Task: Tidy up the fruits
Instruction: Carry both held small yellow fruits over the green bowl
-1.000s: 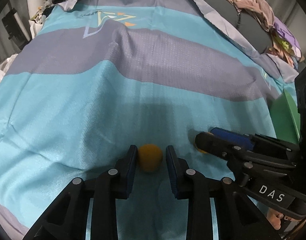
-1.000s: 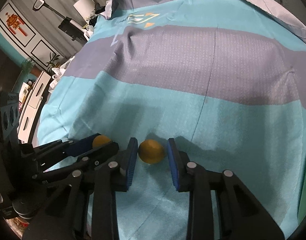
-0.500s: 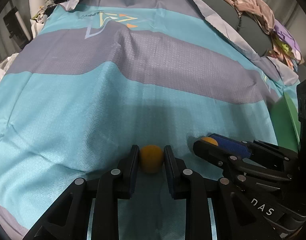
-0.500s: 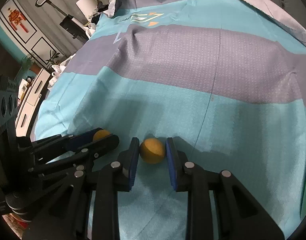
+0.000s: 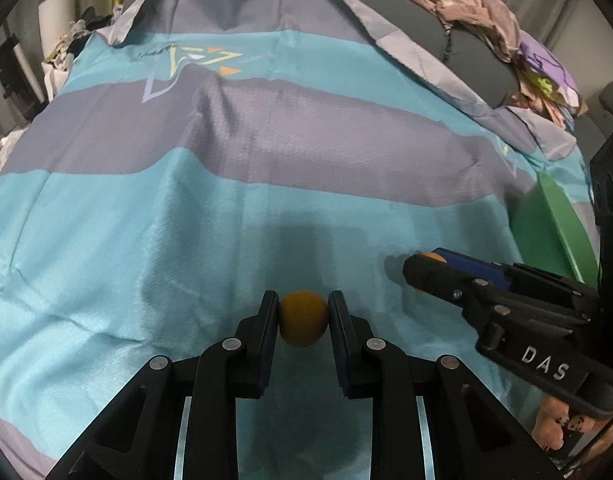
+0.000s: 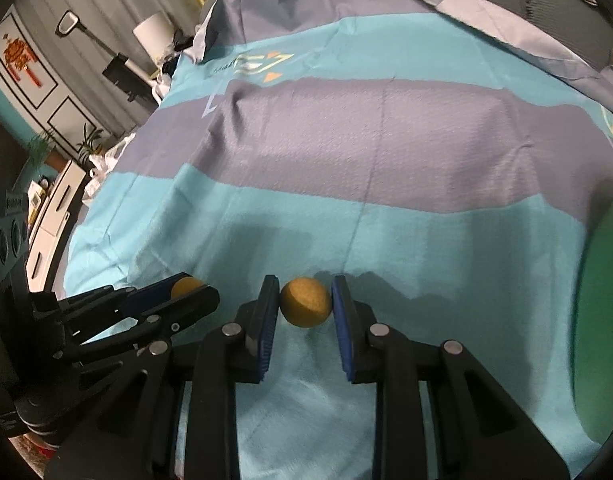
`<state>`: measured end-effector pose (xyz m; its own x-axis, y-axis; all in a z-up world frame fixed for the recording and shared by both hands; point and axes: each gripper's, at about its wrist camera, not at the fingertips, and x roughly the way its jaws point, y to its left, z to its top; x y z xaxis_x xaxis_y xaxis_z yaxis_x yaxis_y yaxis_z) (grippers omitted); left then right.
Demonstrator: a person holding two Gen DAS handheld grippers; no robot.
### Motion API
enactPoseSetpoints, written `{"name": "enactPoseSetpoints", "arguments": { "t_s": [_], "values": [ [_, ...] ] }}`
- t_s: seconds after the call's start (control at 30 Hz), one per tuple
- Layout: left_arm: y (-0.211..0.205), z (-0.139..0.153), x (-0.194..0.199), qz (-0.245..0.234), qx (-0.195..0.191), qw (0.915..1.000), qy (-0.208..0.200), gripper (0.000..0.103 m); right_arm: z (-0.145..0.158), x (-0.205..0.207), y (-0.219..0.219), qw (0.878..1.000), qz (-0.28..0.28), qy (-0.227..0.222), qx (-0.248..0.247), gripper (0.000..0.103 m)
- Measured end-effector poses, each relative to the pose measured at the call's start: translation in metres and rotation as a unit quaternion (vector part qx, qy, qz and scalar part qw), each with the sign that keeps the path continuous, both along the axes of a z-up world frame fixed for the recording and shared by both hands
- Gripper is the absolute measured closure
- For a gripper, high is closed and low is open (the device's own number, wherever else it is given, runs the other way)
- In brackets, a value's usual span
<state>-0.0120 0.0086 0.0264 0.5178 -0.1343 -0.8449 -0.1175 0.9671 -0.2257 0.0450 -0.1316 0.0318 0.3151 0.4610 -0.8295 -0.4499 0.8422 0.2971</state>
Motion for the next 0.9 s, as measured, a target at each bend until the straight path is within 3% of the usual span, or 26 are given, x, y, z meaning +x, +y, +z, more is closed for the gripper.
{"name": "enactPoseSetpoints", "arguments": {
  "t_s": [0.43,0.9],
  "values": [
    [-0.045,0.041,0.011,-0.054,-0.013,0.9969,-0.057,0.078,0.051,-0.006,-0.064,0.996,-0.045,-0.056,0.051,0.075],
    [-0.134,0.079,0.045,-0.139,-0.02,0.9845,-0.105,0.078,0.088,-0.007,-0.163,0.978,-0.162,-0.109,0.07,0.075]
  ]
}}
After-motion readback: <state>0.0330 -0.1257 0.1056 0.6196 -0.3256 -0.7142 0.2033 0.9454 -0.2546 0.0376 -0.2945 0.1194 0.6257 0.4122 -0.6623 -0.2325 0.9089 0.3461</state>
